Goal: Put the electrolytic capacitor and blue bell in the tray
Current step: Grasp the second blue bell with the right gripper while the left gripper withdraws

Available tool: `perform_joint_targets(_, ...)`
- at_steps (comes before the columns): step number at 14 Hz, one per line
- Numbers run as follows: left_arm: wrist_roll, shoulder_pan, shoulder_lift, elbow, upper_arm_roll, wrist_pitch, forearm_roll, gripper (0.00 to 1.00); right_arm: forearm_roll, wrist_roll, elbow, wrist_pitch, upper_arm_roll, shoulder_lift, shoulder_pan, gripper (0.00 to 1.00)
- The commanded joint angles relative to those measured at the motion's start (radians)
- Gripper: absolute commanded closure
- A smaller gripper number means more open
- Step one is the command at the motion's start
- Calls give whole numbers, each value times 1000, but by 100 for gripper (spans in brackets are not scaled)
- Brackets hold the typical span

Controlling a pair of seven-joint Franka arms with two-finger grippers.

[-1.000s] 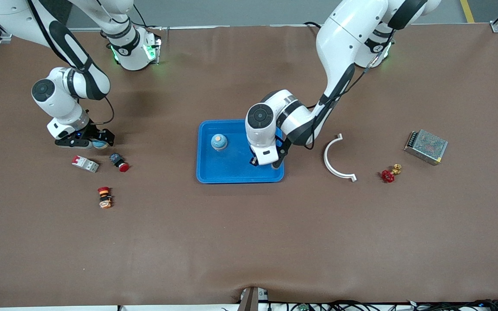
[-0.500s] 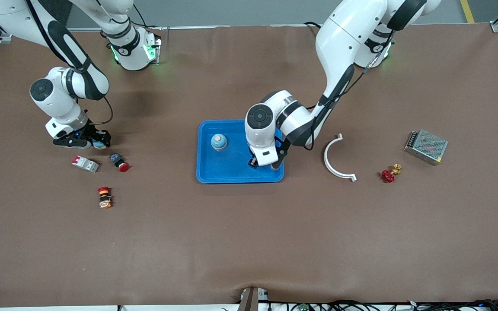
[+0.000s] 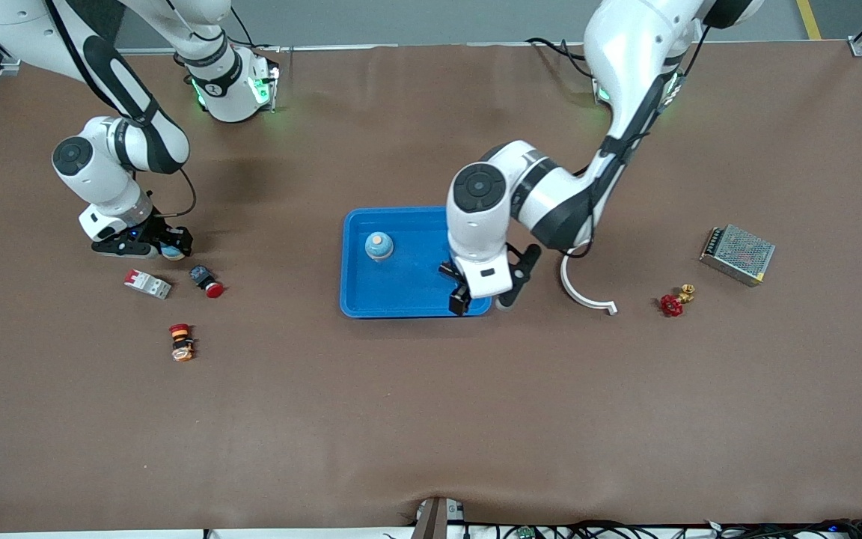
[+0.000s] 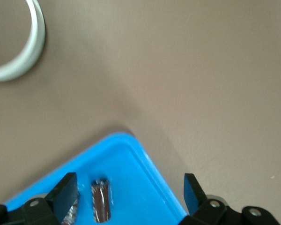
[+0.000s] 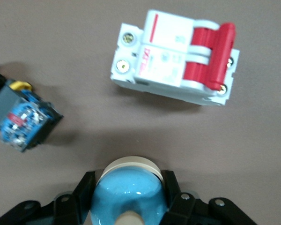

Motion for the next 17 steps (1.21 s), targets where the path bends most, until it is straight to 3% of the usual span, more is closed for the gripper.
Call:
perform_joint_targets(1, 143, 46, -88, -19, 0, -70, 22, 0, -7, 107, -1, -26, 13, -34, 42, 100)
perform_joint_targets(4, 300, 126, -194, -22, -4, -139, 20, 0, -5, 222, 18, -169, 17, -101, 106, 100)
perform_joint_targets(8, 554, 203, -312, -18, -4, -289, 14, 0, 3, 505, 69, -361, 18, -175, 284, 100)
perform_joint_targets(12, 810, 318, -409, -18, -9, -373, -112, 0, 88, 803, 217, -502, 15, -164, 484, 100)
perform_joint_targets(14, 904, 349, -441, -18, -6, -432, -115, 0, 140, 916, 314, -570, 13, -127, 559, 100)
perform_joint_targets(17, 1115, 399, -481, -18, -7, -488, -124, 0, 145, 1081, 417, -575, 13, -55, 639, 100)
